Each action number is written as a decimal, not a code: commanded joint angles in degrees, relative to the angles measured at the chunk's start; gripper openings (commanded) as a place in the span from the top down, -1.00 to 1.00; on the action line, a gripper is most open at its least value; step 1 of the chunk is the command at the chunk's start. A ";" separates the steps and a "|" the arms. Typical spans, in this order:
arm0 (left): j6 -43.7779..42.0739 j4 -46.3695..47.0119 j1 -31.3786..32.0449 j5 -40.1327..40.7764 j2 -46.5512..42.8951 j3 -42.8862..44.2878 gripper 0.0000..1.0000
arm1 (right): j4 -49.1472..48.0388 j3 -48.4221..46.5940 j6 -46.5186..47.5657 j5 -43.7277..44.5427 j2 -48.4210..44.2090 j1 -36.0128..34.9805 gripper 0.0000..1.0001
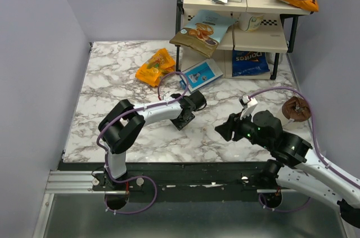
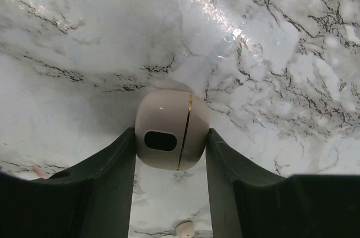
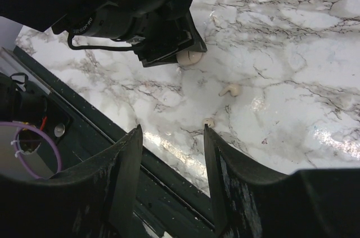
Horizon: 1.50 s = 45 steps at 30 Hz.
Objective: Insert the wireless bluetooth earbuds into the charging case
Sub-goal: Adjust the charging case at the center of the board.
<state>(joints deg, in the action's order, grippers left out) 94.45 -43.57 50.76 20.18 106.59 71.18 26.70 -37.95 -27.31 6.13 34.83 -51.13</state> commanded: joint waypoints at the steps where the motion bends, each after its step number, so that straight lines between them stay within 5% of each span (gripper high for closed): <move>1: 3.90 -2.05 0.39 1.53 1.96 -0.60 0.13 | 0.81 0.34 -0.02 0.90 -0.46 0.24 -0.11; 10: 1.70 -3.62 0.39 2.31 1.79 1.50 -0.71 | 1.51 0.60 0.33 2.13 -1.25 0.16 -0.12; 17: -1.54 -7.74 0.39 7.65 -3.12 3.88 -0.88 | 2.83 0.08 0.59 2.74 -2.83 0.16 -0.12; 21: -16.63 -10.83 -0.66 13.73 -8.57 6.60 -0.98 | 4.15 -0.63 2.43 3.18 -4.68 0.24 -0.12; 23: -30.86 -8.57 -0.84 15.14 -10.77 6.00 -0.98 | 4.33 -0.37 3.58 3.27 -5.73 0.25 -0.11; 26: -57.30 3.44 -0.84 8.84 -16.83 -0.50 -0.98 | 3.98 0.25 4.19 3.63 -5.91 0.16 -0.12; 28: -70.85 10.06 -0.84 -5.38 -21.58 -7.35 -0.98 | 3.54 0.51 4.46 3.19 -5.21 0.24 -0.12; 32: -91.94 6.94 -0.84 -20.17 -19.41 -9.13 -0.98 | 1.79 0.60 4.28 1.61 -3.45 0.16 -0.11; 39: -92.54 12.71 -5.91 -20.09 -11.22 -7.37 -0.93 | -0.33 0.16 2.26 -0.42 0.67 0.16 -0.11; 45: -84.88 22.73 -9.80 -21.68 -21.13 -15.09 -0.88 | -4.19 2.44 -3.00 4.22 4.80 0.16 -0.10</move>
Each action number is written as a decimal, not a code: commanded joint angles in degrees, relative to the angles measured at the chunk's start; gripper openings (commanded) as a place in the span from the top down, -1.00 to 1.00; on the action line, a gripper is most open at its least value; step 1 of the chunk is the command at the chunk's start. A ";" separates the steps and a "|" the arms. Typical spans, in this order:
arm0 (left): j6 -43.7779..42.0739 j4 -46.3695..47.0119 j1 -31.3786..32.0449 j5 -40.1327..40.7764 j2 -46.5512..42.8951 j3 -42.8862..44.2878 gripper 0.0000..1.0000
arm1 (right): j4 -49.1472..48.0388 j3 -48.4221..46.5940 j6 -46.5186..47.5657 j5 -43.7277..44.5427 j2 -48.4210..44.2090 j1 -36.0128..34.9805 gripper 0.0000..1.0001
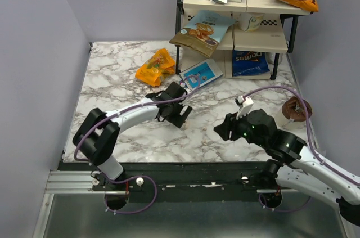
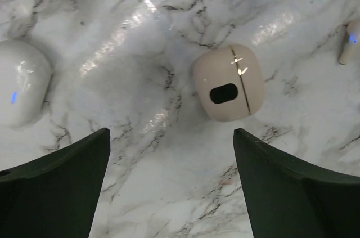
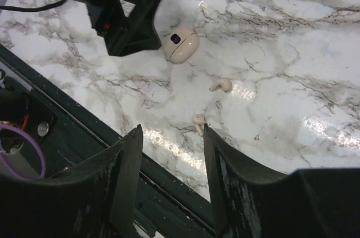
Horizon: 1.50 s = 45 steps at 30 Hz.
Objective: Insert the wireless bluetooth earbuds into the charging case
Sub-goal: Adjust the charging case at the center of the board.
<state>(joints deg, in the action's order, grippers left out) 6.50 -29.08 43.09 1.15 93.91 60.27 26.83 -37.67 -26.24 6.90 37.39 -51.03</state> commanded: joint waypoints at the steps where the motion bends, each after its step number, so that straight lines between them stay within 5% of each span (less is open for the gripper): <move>1: 4.64 9.21 -2.39 -2.03 -9.70 -5.15 -0.86 | -5.37 2.60 -6.08 3.91 3.04 0.05 -0.09; 5: 15.69 15.61 -2.75 1.13 -15.59 -9.90 -0.59 | -14.06 4.27 -10.84 4.09 10.40 0.22 0.30; 8: 20.99 18.17 -2.66 4.82 -18.14 -13.86 -0.12 | -17.67 2.78 -13.13 2.07 18.58 0.31 0.59; 12: 27.14 21.25 -2.66 10.18 -18.42 -18.60 0.58 | -20.32 -0.20 -13.66 0.49 28.69 1.36 0.82; 17: 30.14 22.84 -2.31 14.05 -13.59 -18.79 0.95 | -24.17 -2.58 -13.31 -1.97 40.19 3.74 0.99; 30: 32.08 28.82 0.68 12.57 -3.39 -17.65 1.00 | -28.06 -11.80 -10.68 -5.49 54.98 5.50 0.99; 45: 35.42 32.77 4.63 11.51 -4.61 -20.63 1.00 | -27.44 -11.46 -10.76 -6.10 60.96 6.73 0.99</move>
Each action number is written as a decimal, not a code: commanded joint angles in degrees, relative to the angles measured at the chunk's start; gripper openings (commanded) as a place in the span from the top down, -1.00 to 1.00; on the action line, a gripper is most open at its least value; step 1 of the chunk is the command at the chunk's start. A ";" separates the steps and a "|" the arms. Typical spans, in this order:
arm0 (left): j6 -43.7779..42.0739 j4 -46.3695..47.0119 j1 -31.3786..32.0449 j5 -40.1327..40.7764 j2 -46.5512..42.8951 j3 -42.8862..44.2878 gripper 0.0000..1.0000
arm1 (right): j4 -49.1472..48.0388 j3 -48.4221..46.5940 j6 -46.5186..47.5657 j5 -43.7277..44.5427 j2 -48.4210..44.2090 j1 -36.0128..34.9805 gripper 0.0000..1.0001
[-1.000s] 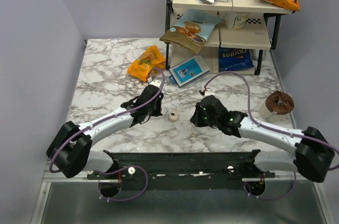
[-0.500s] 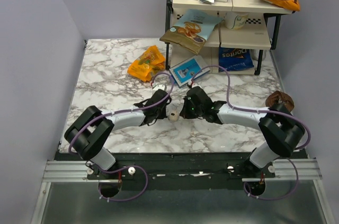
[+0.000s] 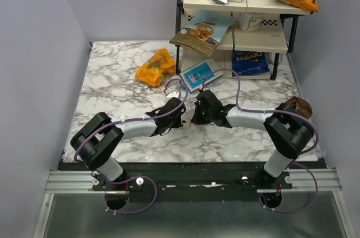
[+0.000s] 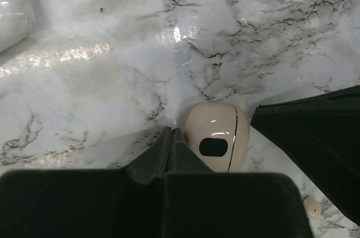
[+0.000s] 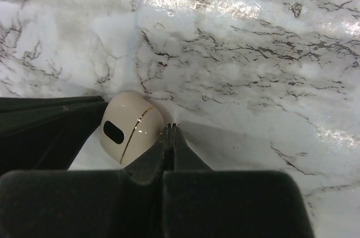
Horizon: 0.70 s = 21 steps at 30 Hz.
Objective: Insert the wireless bluetooth earbuds into the charging case
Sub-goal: Adjust the charging case at the center of the board.
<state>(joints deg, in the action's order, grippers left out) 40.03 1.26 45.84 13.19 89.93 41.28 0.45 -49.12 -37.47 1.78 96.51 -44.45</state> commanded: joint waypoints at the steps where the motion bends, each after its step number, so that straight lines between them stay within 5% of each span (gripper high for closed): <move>1: 2.15 2.52 2.14 -0.53 -0.72 -1.73 1.00 | -1.06 -0.18 0.56 -1.16 2.10 0.15 0.99; 21: 6.11 -2.57 5.66 5.70 -6.61 -4.36 1.00 | 4.29 -1.50 4.43 4.46 -1.48 3.05 0.88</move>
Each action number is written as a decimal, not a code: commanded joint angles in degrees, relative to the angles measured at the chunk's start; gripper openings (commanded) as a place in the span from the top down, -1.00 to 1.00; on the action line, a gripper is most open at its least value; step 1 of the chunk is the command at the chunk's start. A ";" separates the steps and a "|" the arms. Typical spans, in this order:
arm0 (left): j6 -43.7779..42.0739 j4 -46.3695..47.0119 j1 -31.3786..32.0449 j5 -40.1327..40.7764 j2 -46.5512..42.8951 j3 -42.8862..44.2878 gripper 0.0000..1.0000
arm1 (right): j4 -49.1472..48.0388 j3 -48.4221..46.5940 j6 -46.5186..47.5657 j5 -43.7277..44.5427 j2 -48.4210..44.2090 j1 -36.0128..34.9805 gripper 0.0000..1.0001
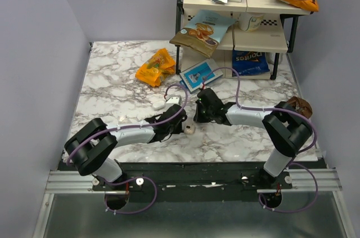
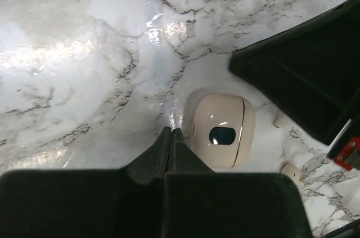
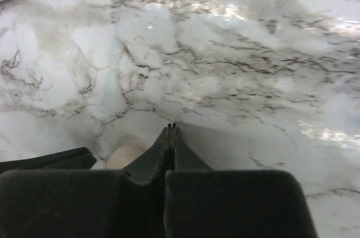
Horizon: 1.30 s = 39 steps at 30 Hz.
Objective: Insert the wireless bluetooth earbuds into the charging case
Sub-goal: Adjust the charging case at the center of the board.
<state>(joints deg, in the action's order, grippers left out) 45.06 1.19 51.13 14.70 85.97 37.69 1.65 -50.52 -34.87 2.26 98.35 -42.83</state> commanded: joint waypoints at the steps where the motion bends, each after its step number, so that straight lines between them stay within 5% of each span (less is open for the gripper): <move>1: 1.17 -2.60 0.28 4.46 -2.74 -0.95 1.00 | 3.44 0.07 2.00 4.41 -4.12 1.43 0.88; 10: 1.61 -1.45 0.28 4.02 -2.21 -2.18 1.00 | 4.32 3.59 4.72 -6.11 -10.10 0.21 0.99; 19: 1.17 -1.72 0.28 5.08 -3.44 -2.01 1.00 | 6.70 7.63 5.16 -5.34 -12.47 -1.38 0.99; 39: 1.87 3.03 2.04 1.56 -1.43 -3.06 1.00 | 4.59 2.71 6.48 -7.45 -4.57 -1.73 0.99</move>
<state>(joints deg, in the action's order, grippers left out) 46.00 2.11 52.40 17.17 83.64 35.38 7.14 -45.50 -29.47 -4.38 92.18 -44.21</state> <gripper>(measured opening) 0.006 0.012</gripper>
